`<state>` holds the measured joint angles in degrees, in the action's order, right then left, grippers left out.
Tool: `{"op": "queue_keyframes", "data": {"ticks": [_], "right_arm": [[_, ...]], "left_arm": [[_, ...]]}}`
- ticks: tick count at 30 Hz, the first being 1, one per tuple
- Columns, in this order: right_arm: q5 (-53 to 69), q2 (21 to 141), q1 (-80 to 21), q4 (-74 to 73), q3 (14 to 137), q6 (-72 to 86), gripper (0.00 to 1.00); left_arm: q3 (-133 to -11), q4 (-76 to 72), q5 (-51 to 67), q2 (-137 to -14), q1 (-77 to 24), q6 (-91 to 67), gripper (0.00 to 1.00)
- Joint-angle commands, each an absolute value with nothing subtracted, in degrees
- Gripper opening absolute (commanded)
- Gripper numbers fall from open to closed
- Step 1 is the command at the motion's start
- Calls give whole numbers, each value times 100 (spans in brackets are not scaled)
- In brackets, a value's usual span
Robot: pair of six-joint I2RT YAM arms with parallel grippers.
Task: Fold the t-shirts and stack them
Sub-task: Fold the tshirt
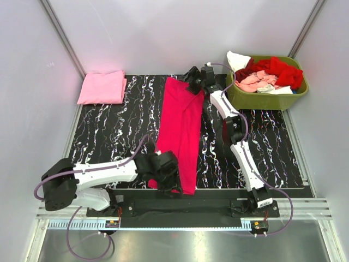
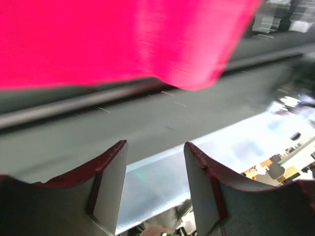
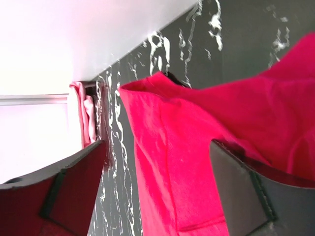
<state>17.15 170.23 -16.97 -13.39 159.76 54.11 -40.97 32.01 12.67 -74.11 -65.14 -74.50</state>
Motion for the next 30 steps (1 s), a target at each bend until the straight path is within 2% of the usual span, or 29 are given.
{"op": "queue_keyframes", "data": {"ticks": [1, 4, 9, 13, 18, 21, 25, 30], "right_arm": [[1538, 16946, -1688, -809, 15926, 5309, 94], [1730, 16683, -1670, -590, 16013, 5291, 100], [2293, 15700, -1661, -544, 15751, 4879, 100], [2093, 13920, -1626, -1106, 14604, 4195, 100], [1443, 11895, -1643, -2118, 12757, 3578, 100], [811, 9887, -1696, -1716, 10170, 3498, 100], [571, 8309, -1731, -1906, 8379, 3638, 100], [580, 6316, -1740, -2538, 6473, 3779, 100]], "left_arm": [[-5026, 4217, 574, -7234, -6530, -7366, 56], [-5466, 4596, 46, -7216, -6513, -7129, 56], [-6099, 5229, -447, -7242, -6039, -6584, 56], [-6258, 5353, -808, -7049, -5381, -5795, 57], [-6521, 4774, -879, -7311, -3904, -4669, 57], [-7249, 4167, -677, -8049, -3341, -3852, 56], [-8934, 3954, -527, -9890, -2980, -2859, 55], [-11949, 4780, -273, -12134, -2418, -2426, 53]]}}
